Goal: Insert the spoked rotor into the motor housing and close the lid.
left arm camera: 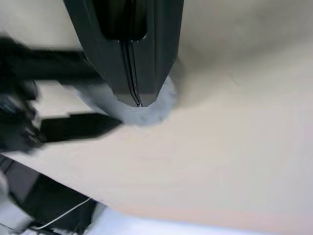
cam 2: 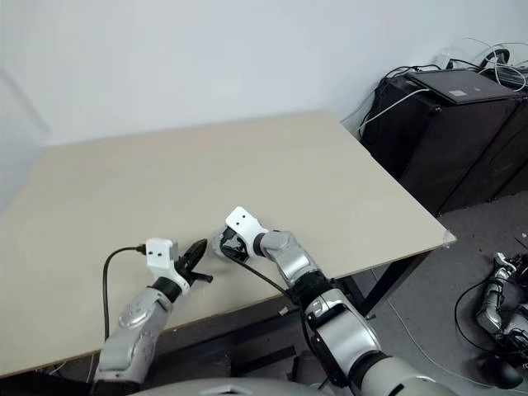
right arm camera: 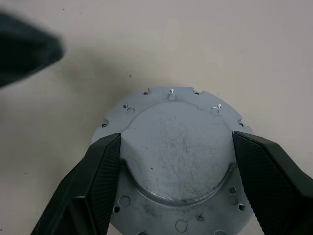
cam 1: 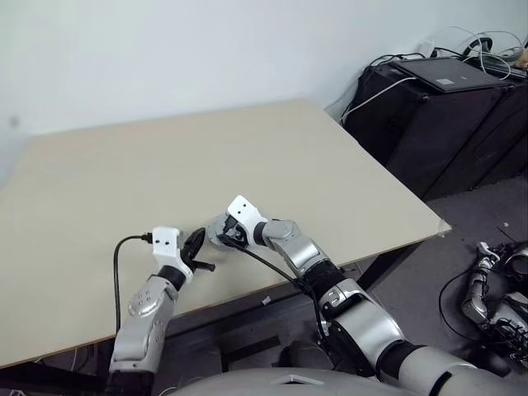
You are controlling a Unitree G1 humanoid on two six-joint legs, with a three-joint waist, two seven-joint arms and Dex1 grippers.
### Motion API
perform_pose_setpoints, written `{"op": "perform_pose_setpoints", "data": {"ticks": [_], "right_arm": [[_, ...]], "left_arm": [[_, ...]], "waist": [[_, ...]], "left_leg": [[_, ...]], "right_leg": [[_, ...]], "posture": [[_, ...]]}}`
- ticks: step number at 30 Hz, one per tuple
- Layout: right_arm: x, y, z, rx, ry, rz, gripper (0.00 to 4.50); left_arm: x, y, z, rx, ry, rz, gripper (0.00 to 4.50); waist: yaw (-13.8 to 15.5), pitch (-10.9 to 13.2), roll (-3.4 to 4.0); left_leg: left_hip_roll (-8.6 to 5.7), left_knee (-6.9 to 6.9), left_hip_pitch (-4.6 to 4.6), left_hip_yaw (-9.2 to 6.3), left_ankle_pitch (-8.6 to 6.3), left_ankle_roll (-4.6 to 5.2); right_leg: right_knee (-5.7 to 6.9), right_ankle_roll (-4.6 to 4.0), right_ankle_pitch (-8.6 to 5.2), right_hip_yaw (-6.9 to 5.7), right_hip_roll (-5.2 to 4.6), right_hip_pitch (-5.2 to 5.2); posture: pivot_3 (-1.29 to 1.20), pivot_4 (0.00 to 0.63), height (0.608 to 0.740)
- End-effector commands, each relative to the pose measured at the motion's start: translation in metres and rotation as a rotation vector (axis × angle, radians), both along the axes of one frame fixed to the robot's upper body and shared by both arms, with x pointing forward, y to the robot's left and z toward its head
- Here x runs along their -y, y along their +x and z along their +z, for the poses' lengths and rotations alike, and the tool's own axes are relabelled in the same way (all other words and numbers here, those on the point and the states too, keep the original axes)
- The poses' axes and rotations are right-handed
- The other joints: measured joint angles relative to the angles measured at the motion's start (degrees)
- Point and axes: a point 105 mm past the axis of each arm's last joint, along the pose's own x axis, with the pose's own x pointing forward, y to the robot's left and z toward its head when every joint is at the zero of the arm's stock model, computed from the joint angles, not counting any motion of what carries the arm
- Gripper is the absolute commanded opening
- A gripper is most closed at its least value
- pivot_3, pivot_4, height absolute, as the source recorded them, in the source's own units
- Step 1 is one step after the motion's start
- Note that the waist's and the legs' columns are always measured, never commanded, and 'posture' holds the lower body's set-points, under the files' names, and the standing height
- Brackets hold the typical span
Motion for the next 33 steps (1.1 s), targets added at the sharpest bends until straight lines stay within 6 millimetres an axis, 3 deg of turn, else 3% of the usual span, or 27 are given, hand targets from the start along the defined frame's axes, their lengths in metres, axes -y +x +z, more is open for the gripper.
{"op": "perform_pose_setpoints", "data": {"ticks": [1, 7, 20, 33], "right_arm": [[0.012, 0.0, -0.008, -0.014, -0.045, -0.029, 3.26], [0.015, 0.001, -0.006, -0.009, -0.039, -0.047, 3.26], [0.02, 0.001, -0.002, 0.003, -0.029, -0.068, 3.26], [0.019, 0.001, -0.001, 0.007, -0.028, -0.067, 3.26]], "left_arm": [[-0.001, 0.011, 0.001, -0.043, -0.025, -0.061, 0.0], [-0.003, 0.036, 0.001, -0.16, -0.116, -0.162, 0.0], [-0.001, 0.059, -0.001, -0.295, -0.159, -0.262, 0.0], [0.001, 0.06, -0.017, -0.388, -0.077, -0.256, 0.0]], "waist": [[0.0, 0.0, 0.0], [0.2, 0.0, -0.03], [0.3, 0.1, -0.11], [0.5, 0.1, -0.12]], "left_leg": [[0.0, 0.0, -0.01, 0.0, 0.0, 0.0], [-0.1, 0.02, -0.02, -0.14, 0.01, 0.01], [-0.26, -0.01, -0.09, -0.33, 0.01, 0.01], [-0.27, -0.02, -0.1, -0.34, 0.01, 0.01]], "right_leg": [[0.0, 0.0, 0.0, 0.0, 0.0, 0.0], [0.0, 0.03, 0.0, -0.01, 0.0, 0.05], [-0.04, 0.15, -0.07, 0.04, -0.03, 0.09], [-0.04, 0.16, -0.07, 0.04, -0.04, 0.1]], "posture": [[0.0, 0.0, 0.74], [0.0, 0.0, 0.74], [0.0, 0.0, 0.74], [0.0, 0.0, 0.74]]}}
